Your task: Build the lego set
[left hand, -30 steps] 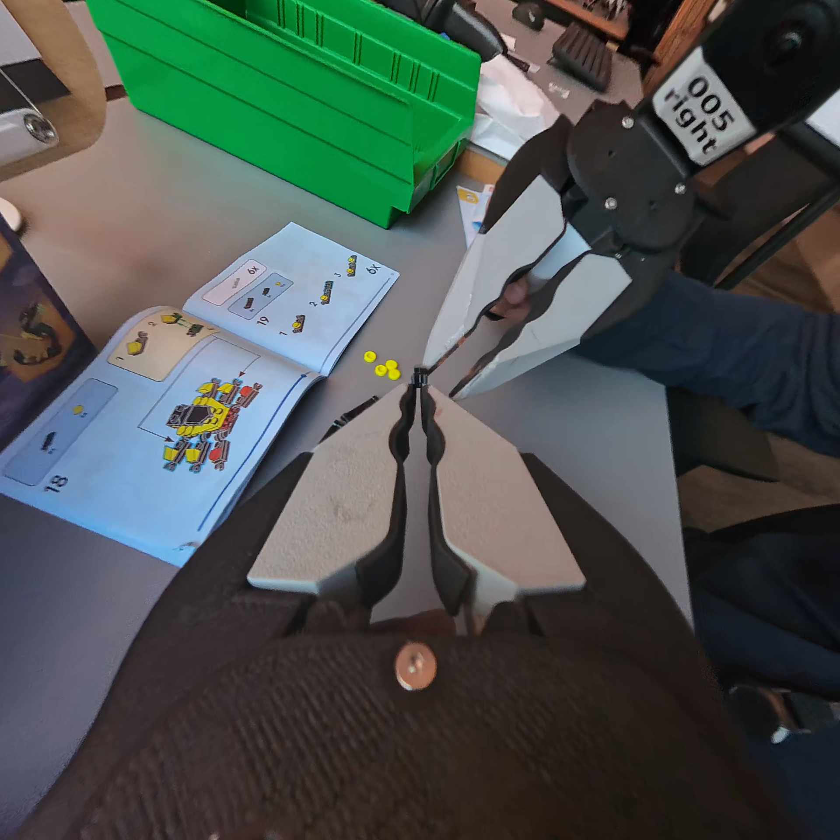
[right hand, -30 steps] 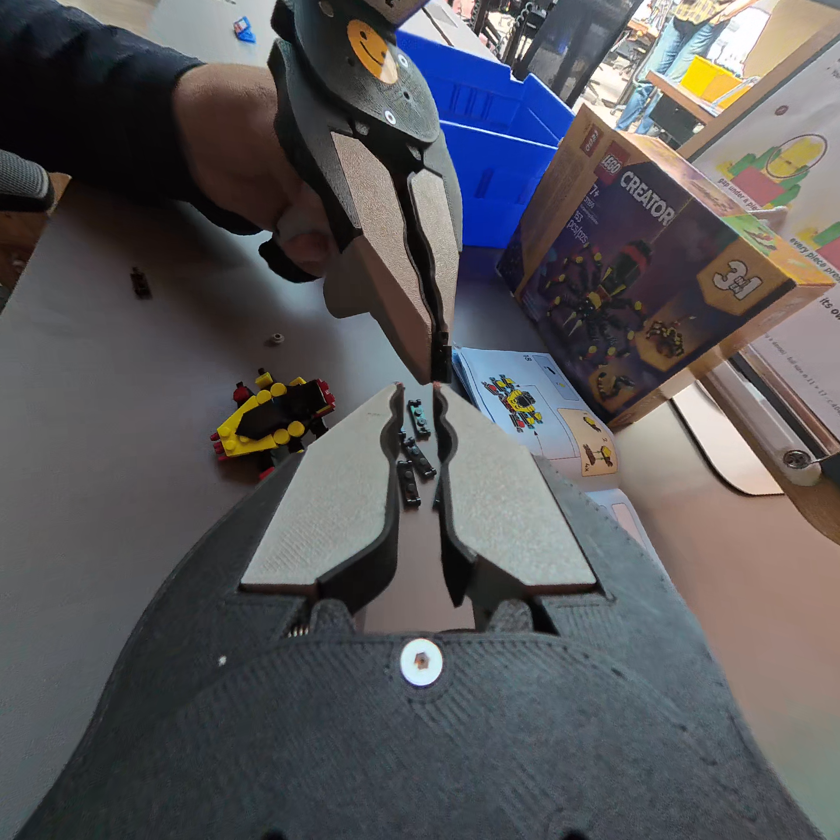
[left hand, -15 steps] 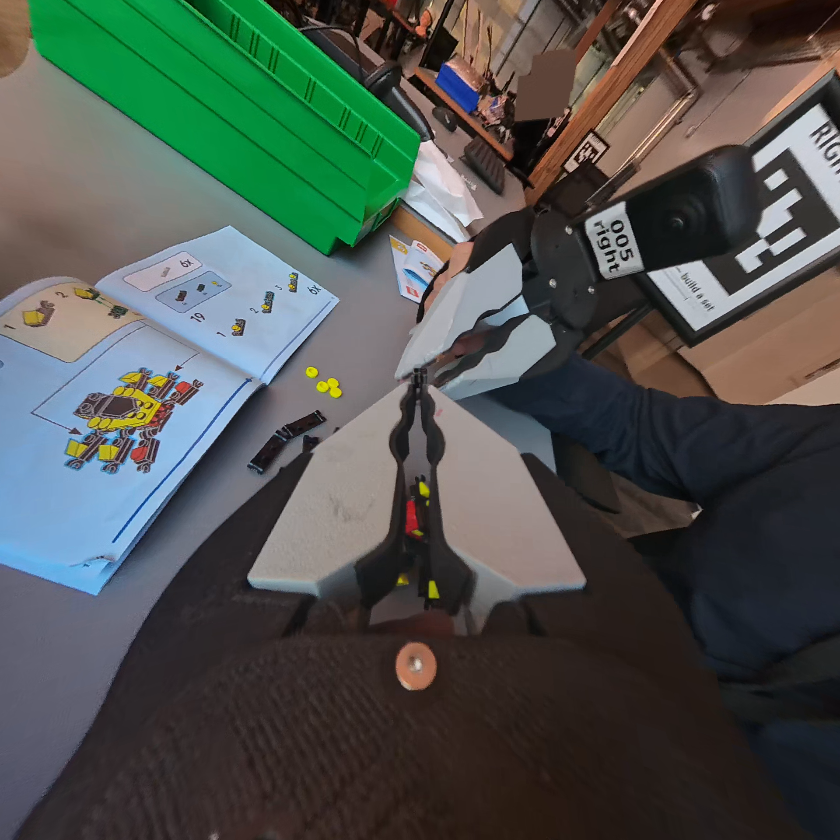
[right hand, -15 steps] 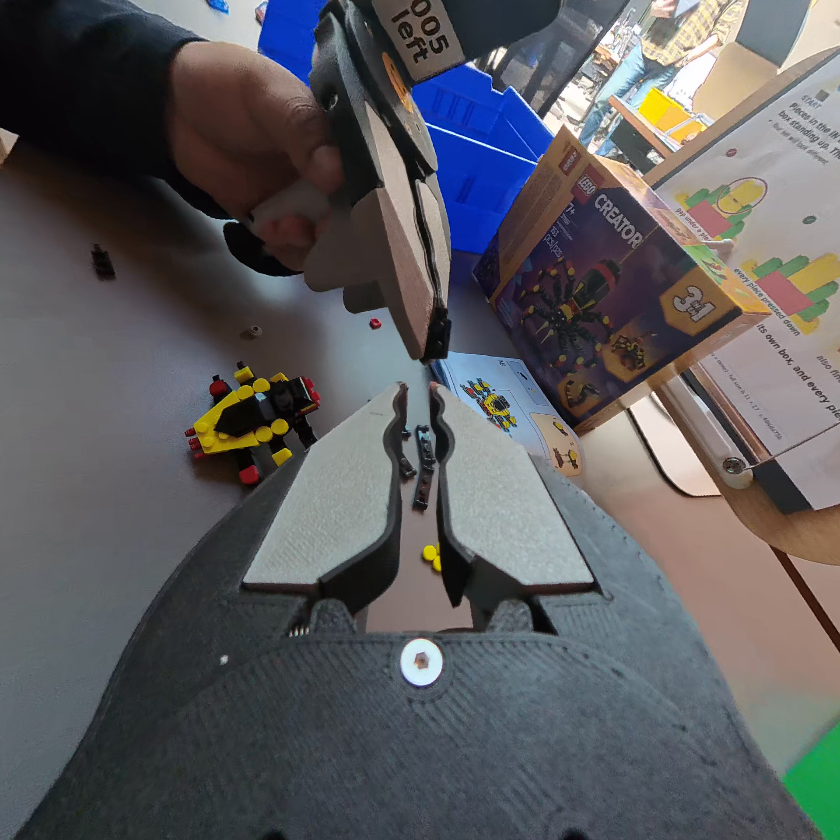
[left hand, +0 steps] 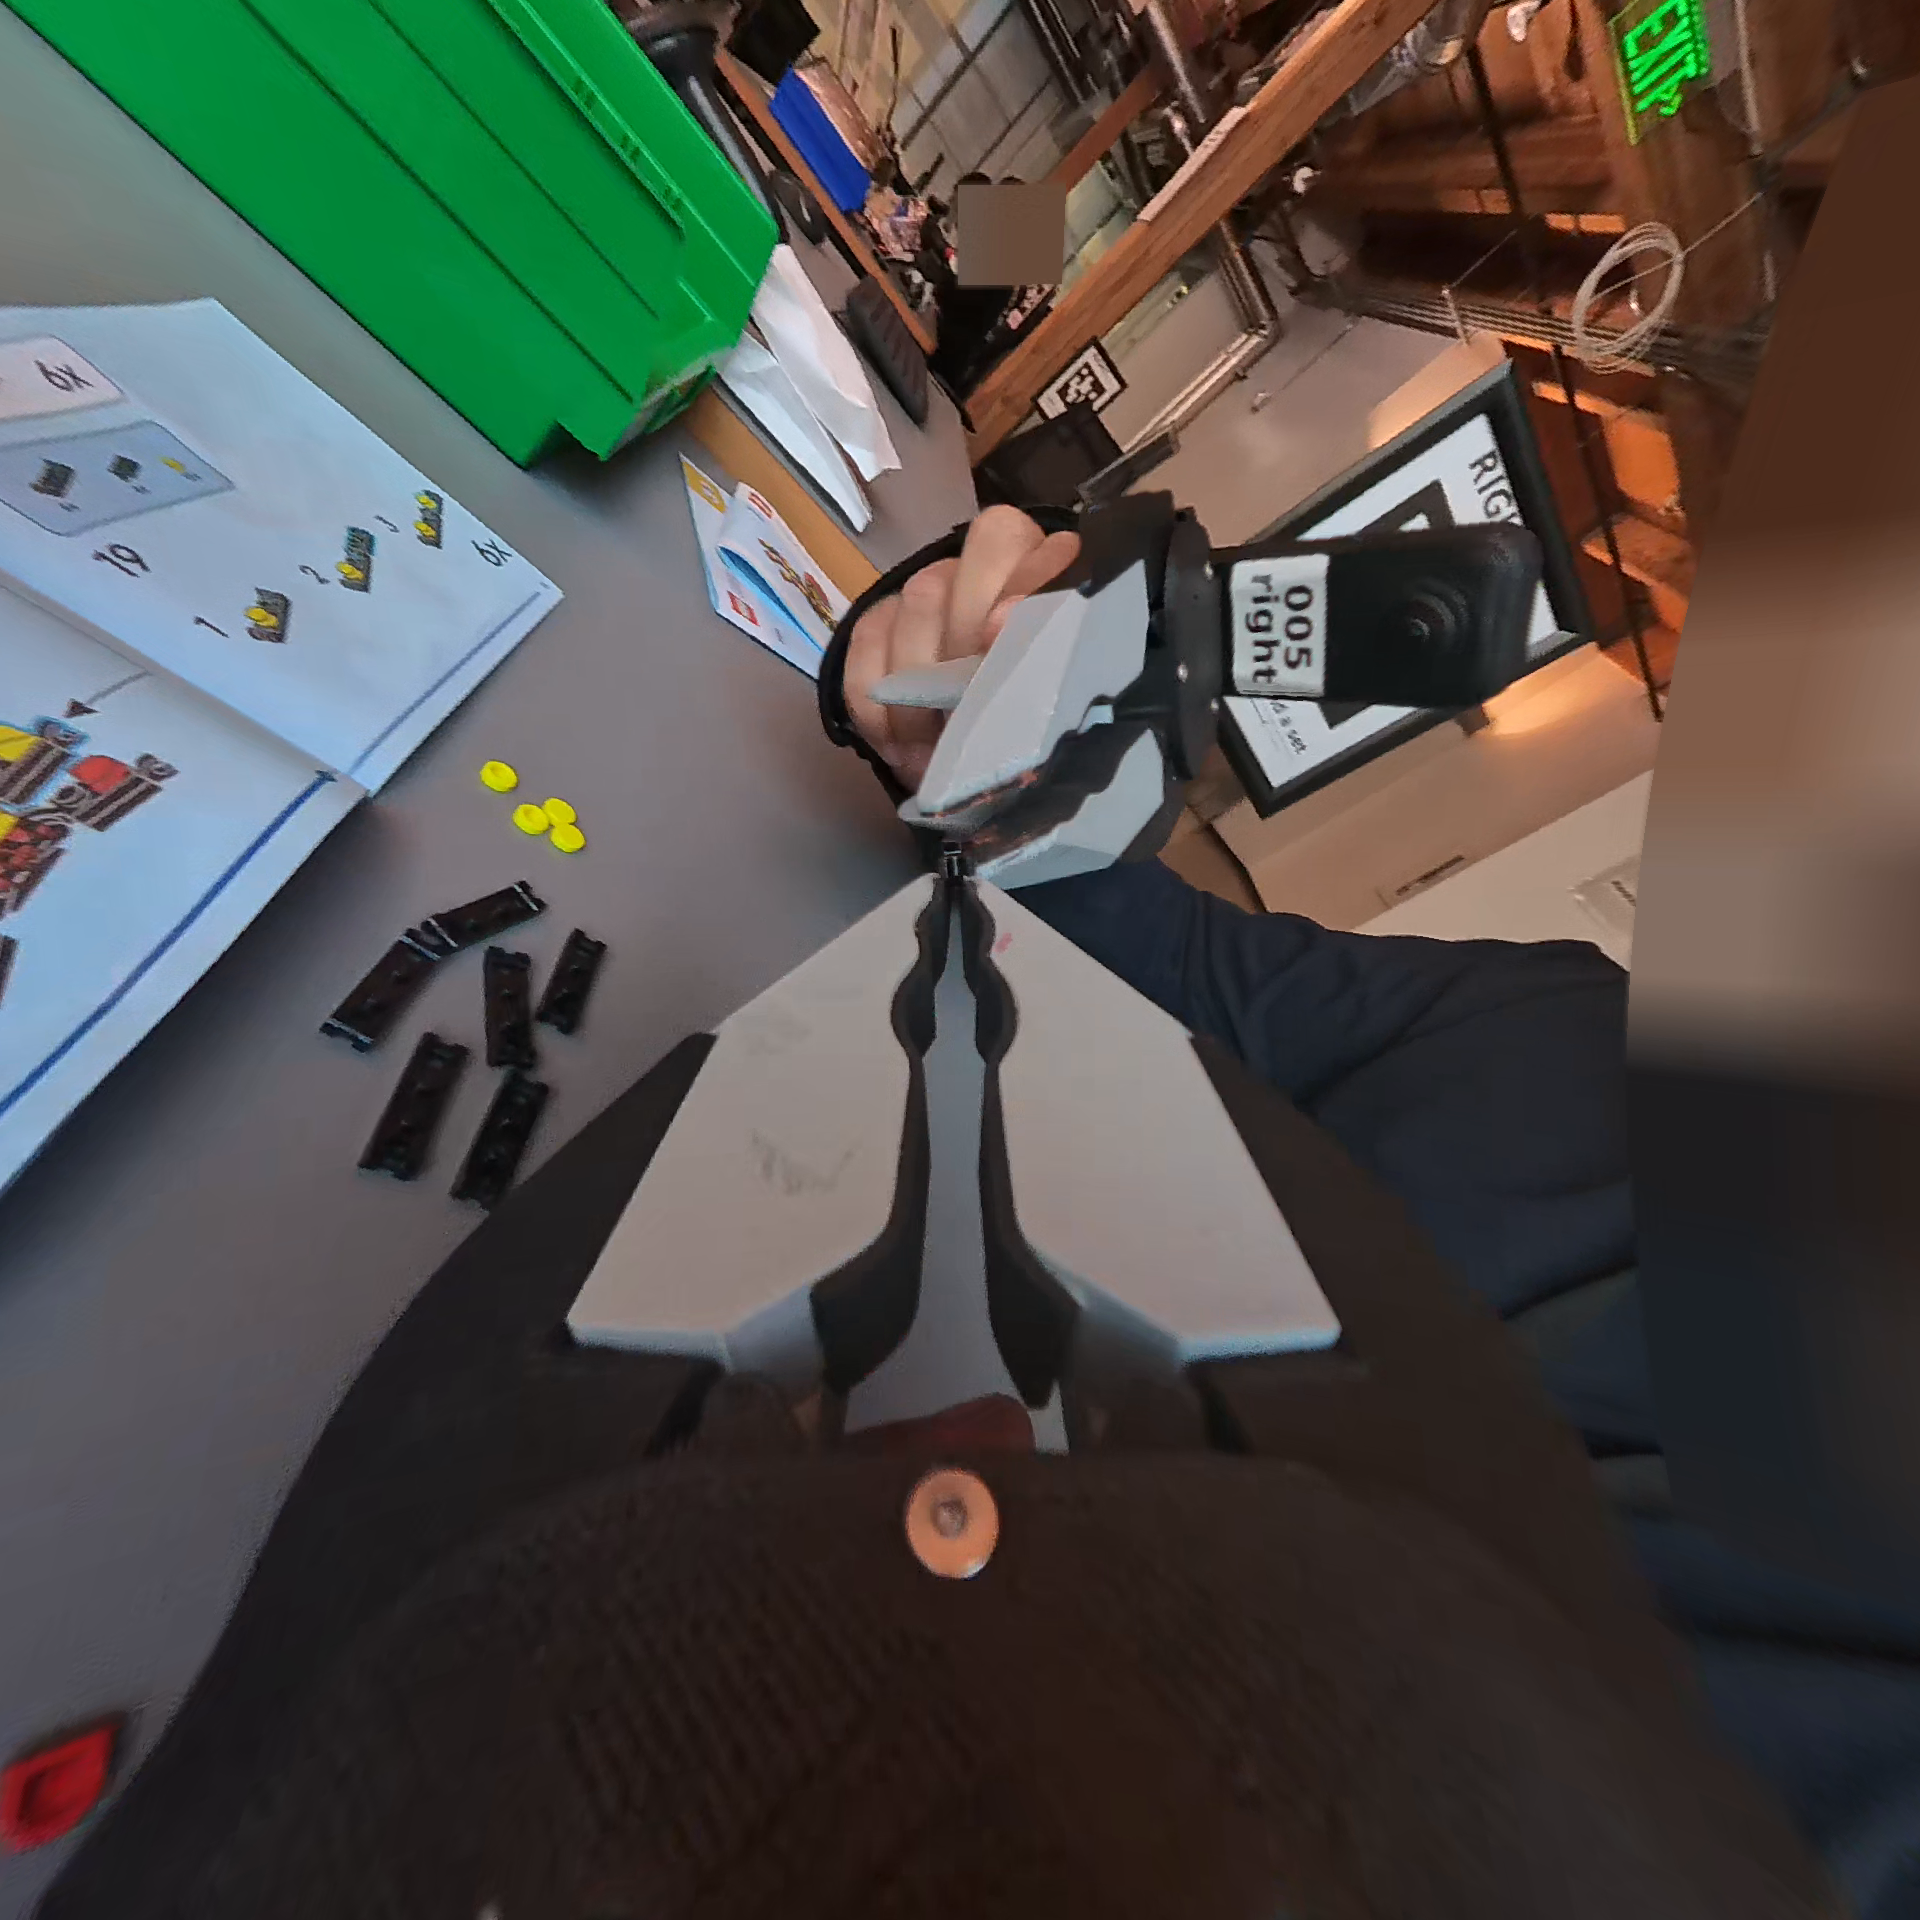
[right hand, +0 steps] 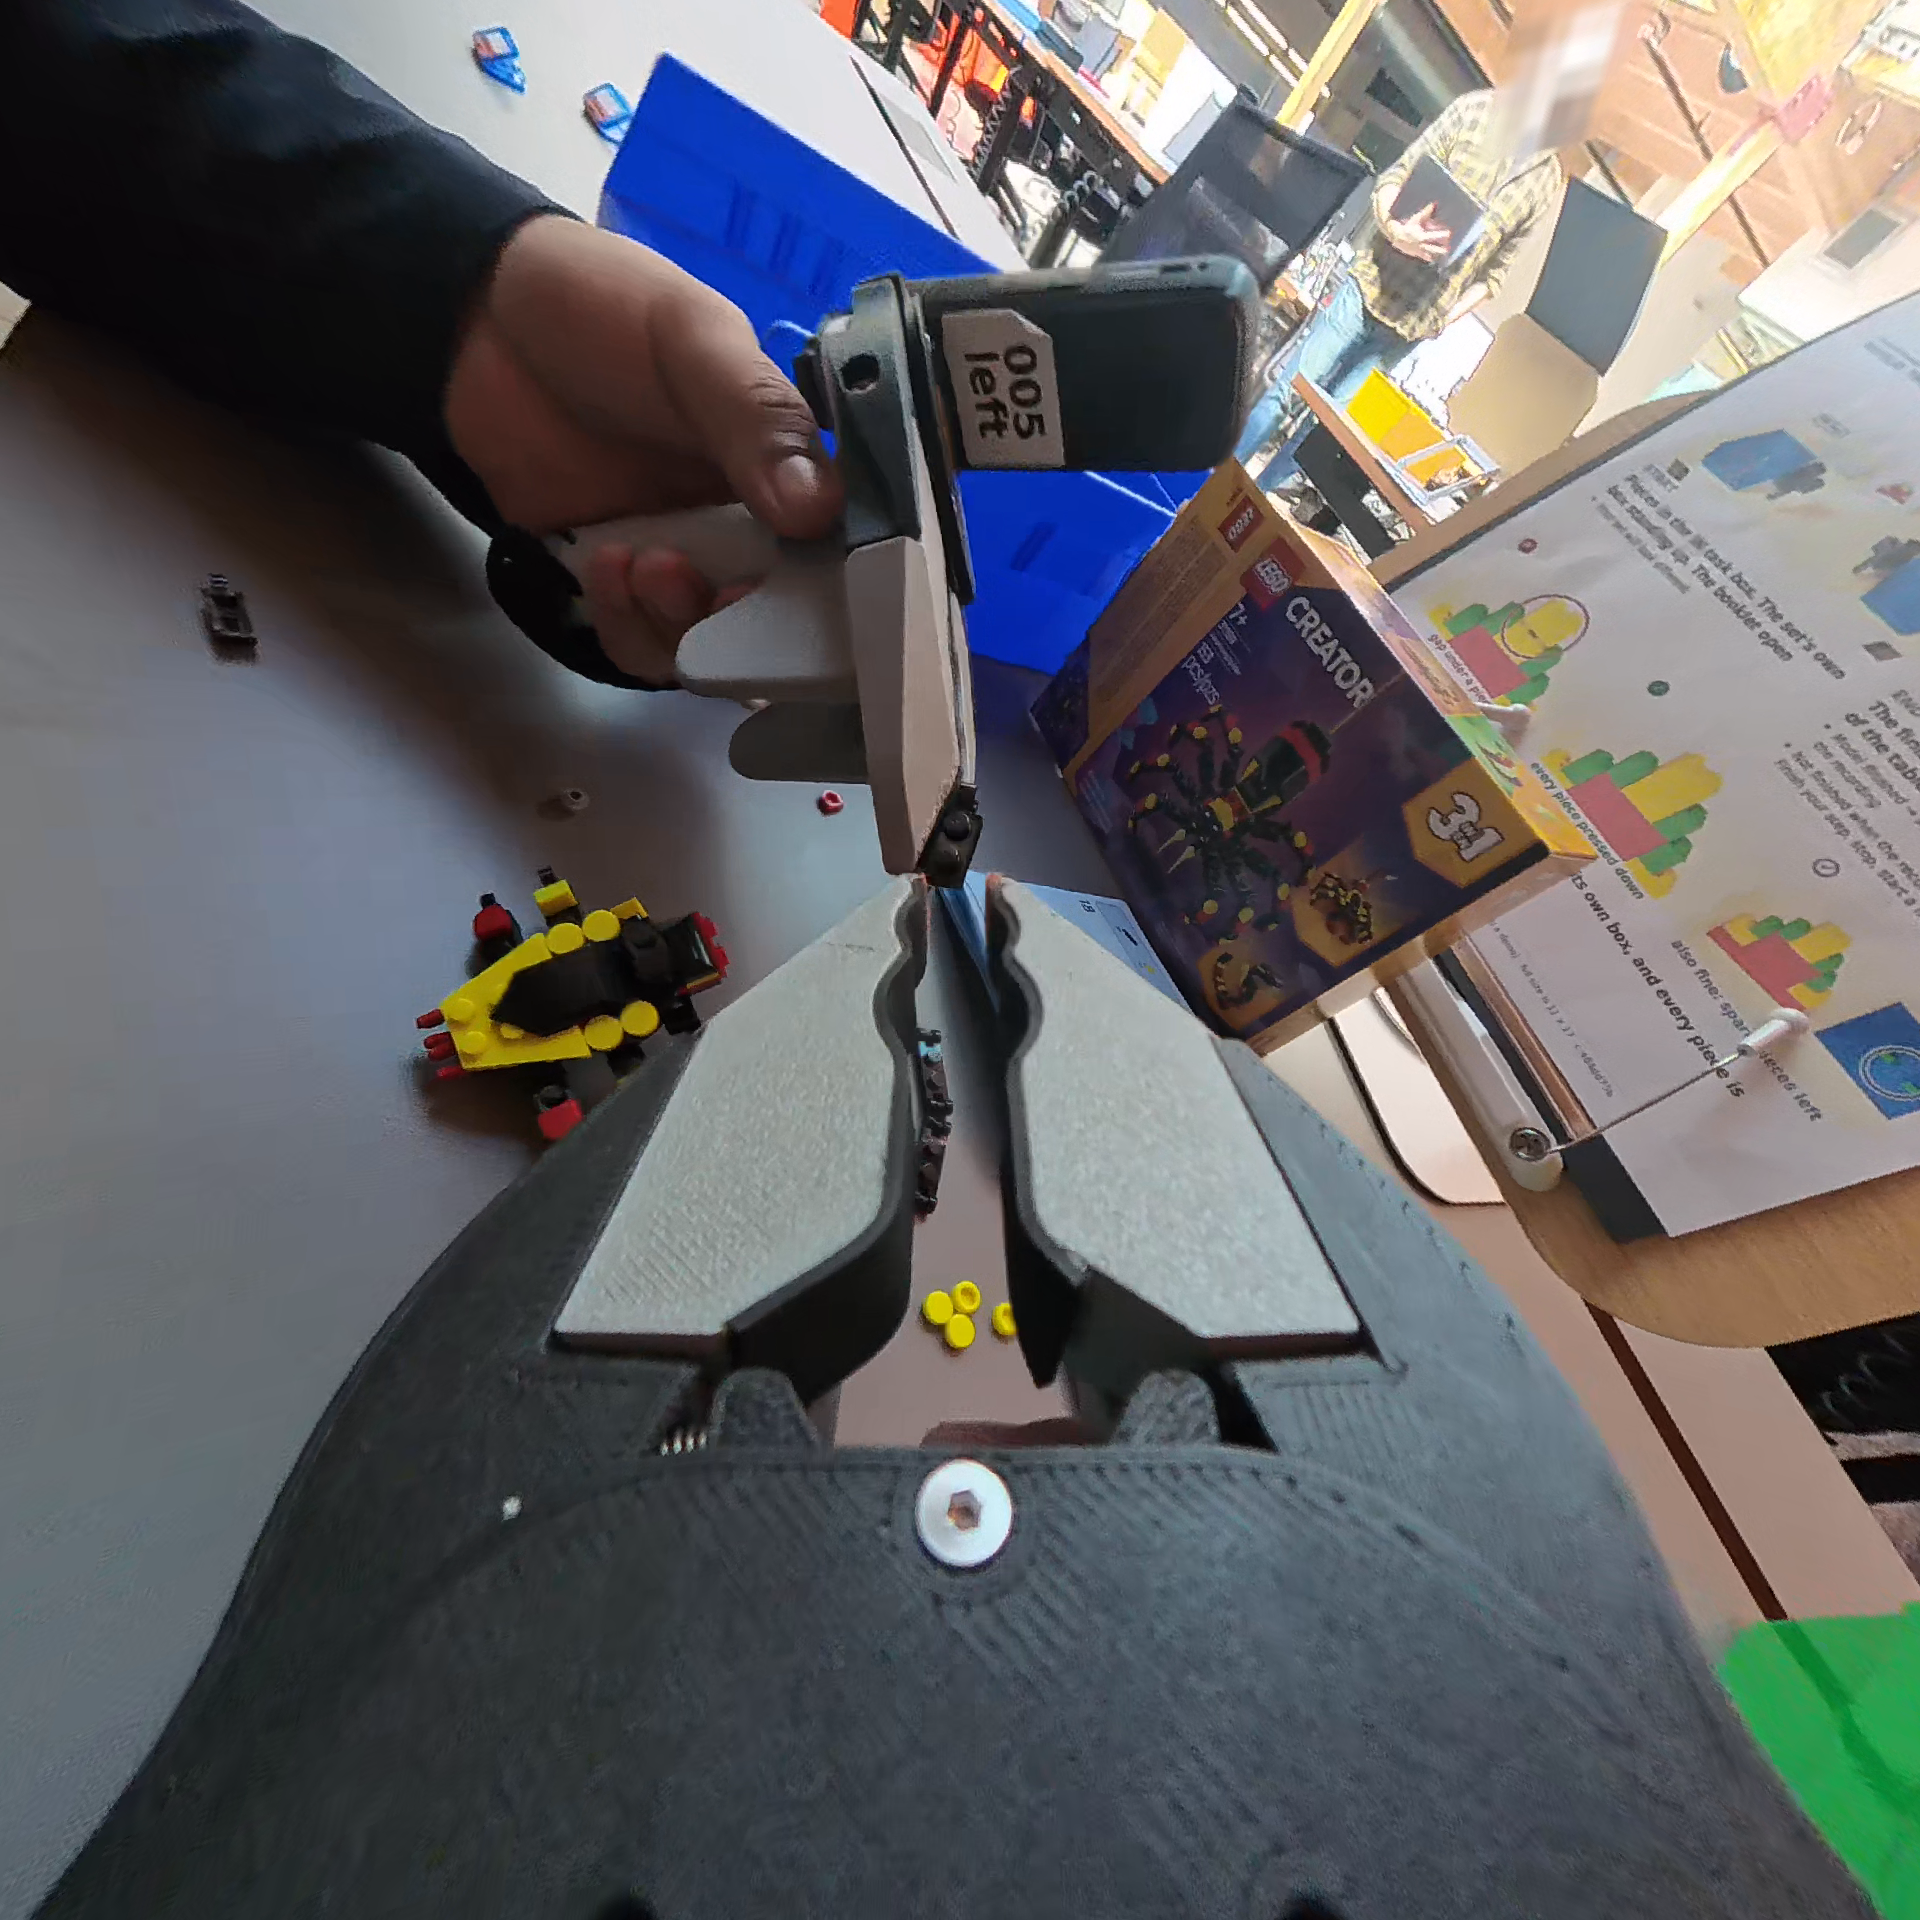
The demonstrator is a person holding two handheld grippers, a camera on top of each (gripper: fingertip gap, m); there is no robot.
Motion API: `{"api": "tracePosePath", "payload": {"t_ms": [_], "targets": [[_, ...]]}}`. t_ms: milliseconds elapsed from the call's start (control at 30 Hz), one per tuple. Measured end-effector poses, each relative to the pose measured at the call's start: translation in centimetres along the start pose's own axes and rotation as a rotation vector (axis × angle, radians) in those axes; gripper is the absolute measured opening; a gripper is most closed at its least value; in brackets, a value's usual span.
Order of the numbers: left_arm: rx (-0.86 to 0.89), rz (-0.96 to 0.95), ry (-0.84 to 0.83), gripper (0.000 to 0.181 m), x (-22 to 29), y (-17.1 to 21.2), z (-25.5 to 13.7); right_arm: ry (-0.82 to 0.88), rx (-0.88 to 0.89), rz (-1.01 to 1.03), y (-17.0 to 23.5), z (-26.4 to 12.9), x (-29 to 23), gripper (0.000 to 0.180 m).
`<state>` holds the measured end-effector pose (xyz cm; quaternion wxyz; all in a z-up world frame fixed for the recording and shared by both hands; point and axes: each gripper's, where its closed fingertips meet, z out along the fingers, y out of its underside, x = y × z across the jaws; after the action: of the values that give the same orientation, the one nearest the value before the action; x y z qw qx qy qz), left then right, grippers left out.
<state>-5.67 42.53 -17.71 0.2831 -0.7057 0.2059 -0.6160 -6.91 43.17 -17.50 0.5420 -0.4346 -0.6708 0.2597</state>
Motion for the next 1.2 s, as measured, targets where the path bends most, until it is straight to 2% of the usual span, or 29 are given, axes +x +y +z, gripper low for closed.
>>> {"api": "tracePosePath", "payload": {"t_ms": [67, 167, 367, 533, 667, 800, 833, 867, 967, 1000, 1033, 1133, 1200], "targets": [[-0.039, -0.012, 0.037, 0.000, 0.4, 0.6, 0.0, -0.040, 0.013, -0.013, -0.3, -0.2, -0.7, 0.005], [-0.100, -0.029, 0.090, 0.000, 1.0, 1.6, 0.1, -0.086, 0.020, -0.027, -0.6, -0.4, -1.5, 0.012], [-0.155, -0.070, 0.172, 0.000, 1.9, 2.5, 0.2, -0.156, 0.043, -0.026, -1.2, -0.8, -2.6, 0.012], [-0.283, -0.047, 0.226, 0.000, 3.0, 4.8, 0.4, -0.228, 0.063, -0.043, -1.7, -1.0, -4.0, 0.037], [-0.320, -0.042, 0.260, 0.000, 3.7, 5.4, 0.4, -0.315, 0.091, -0.046, -2.2, -1.4, -5.5, 0.022], [-0.378, -0.039, 0.270, 0.000, 3.8, 6.6, 0.6, -0.379, 0.127, -0.031, -2.8, -1.7, -6.6, 0.021], [-0.388, -0.044, 0.276, 0.000, 3.9, 6.8, 0.6, -0.393, 0.131, -0.033, -2.9, -1.8, -6.9, 0.015], [-0.393, -0.051, 0.286, 0.000, 4.0, 6.9, 0.7, -0.400, 0.128, -0.041, -2.8, -1.8, -7.0, 0.001], [-0.399, -0.047, 0.298, 0.000, 4.2, 7.1, 0.7, -0.404, 0.115, -0.044, -2.6, -1.8, -7.1, 0.001], [-0.401, -0.047, 0.301, 0.000, 4.3, 7.0, 0.7, -0.411, 0.113, -0.035, -2.6, -1.8, -7.1, 0.013], [-0.399, -0.043, 0.298, 0.000, 4.3, 7.0, 0.6, -0.420, 0.117, -0.028, -2.7, -1.9, -7.2, 0.015], [-0.392, -0.045, 0.301, 0.000, 4.4, 6.9, 0.7, -0.431, 0.112, -0.030, -2.6, -1.9, -7.4, 0.018], [-0.377, -0.040, 0.242, 0.000, 3.3, 6.6, 0.8, -0.418, 0.061, -0.031, -1.7, -1.4, -7.2, 0.017]]}}
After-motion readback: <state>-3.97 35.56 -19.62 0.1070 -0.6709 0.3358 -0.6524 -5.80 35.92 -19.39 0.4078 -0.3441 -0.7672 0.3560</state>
